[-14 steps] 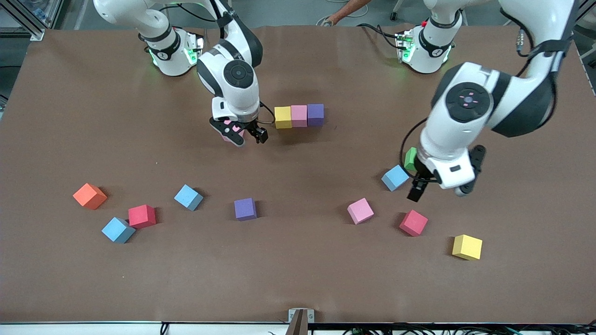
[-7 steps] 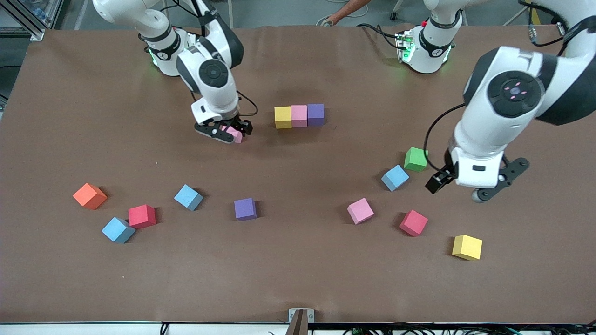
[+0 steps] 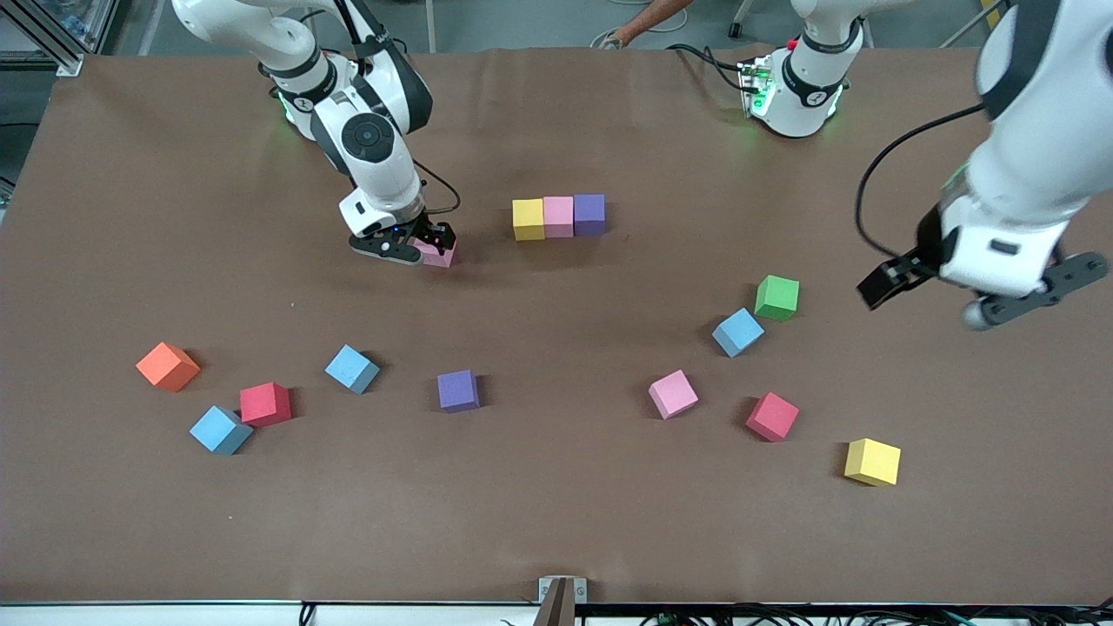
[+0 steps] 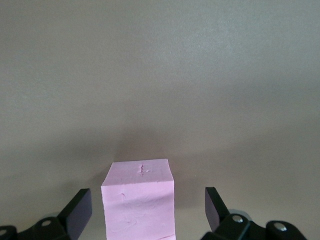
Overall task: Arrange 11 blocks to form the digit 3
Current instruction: 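Carry the pink cube with the right gripper toward the yellow cube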
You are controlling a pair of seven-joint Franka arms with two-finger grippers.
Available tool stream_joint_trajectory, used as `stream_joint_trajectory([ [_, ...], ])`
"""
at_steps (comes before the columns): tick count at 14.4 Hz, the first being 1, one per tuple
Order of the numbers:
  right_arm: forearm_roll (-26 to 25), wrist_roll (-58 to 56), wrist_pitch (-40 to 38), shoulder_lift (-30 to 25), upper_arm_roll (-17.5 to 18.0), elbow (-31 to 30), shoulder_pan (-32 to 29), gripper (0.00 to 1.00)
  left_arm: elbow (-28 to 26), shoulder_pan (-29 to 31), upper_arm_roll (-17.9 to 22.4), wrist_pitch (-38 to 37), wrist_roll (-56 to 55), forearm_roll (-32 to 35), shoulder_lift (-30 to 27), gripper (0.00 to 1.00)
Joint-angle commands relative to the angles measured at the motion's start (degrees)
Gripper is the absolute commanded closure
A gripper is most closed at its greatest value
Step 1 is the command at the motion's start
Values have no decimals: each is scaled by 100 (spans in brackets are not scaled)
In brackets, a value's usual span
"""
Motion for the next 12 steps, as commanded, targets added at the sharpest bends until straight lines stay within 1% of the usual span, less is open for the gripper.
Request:
stream_joint_trajectory([
  [1, 378, -92, 157, -146, 61, -181, 9, 0, -266, -339, 567, -147, 788, -176, -457, 0],
  [3, 485, -92, 307, -6, 78, -173, 36, 0, -310, -542, 953, -288, 1166, -185, -615, 0],
  [4, 485, -92, 316, 64, 79, -181, 71, 0, -449, -543, 1016, -297, 1473, -185, -712, 0],
  [6, 485, -92, 351, 205, 87, -181, 106, 0, -529, -543, 1226, -314, 2115, -333, -844, 0],
  [8, 485, -92, 491, 380, 96, -181, 115, 0, -766, -551, 1254, -367, 2222, -466, -1020, 0],
  [11, 485, -84, 571, 478, 96, -173, 168, 1, -776, -560, 1350, -244, 2705, -492, -994, 0],
  [12, 485, -58, 554, 478, 96, -173, 176, 17, -750, -551, 1376, -244, 2741, -492, -994, 0],
])
